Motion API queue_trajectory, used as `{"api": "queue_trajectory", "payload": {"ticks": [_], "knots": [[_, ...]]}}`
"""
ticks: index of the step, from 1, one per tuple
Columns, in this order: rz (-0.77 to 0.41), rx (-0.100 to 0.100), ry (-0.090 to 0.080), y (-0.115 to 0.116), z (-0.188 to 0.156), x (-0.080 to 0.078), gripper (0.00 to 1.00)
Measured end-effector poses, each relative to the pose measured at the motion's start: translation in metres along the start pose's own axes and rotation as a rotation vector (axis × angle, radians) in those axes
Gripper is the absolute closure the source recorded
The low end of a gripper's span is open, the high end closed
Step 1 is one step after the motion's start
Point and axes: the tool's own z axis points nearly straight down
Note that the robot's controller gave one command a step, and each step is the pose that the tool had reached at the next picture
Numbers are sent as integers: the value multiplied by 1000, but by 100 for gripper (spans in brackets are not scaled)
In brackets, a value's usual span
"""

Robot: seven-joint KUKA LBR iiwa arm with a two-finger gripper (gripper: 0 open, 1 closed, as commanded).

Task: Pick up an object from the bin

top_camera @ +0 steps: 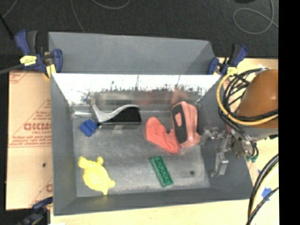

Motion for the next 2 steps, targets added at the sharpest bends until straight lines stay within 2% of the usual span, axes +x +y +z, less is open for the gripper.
{"api": "queue_trajectory", "payload": {"ticks": [1,2], "knots": [[-4,2,-8,0,-4,-2,0],[23,3,-15,9,40,-10,0]]}}
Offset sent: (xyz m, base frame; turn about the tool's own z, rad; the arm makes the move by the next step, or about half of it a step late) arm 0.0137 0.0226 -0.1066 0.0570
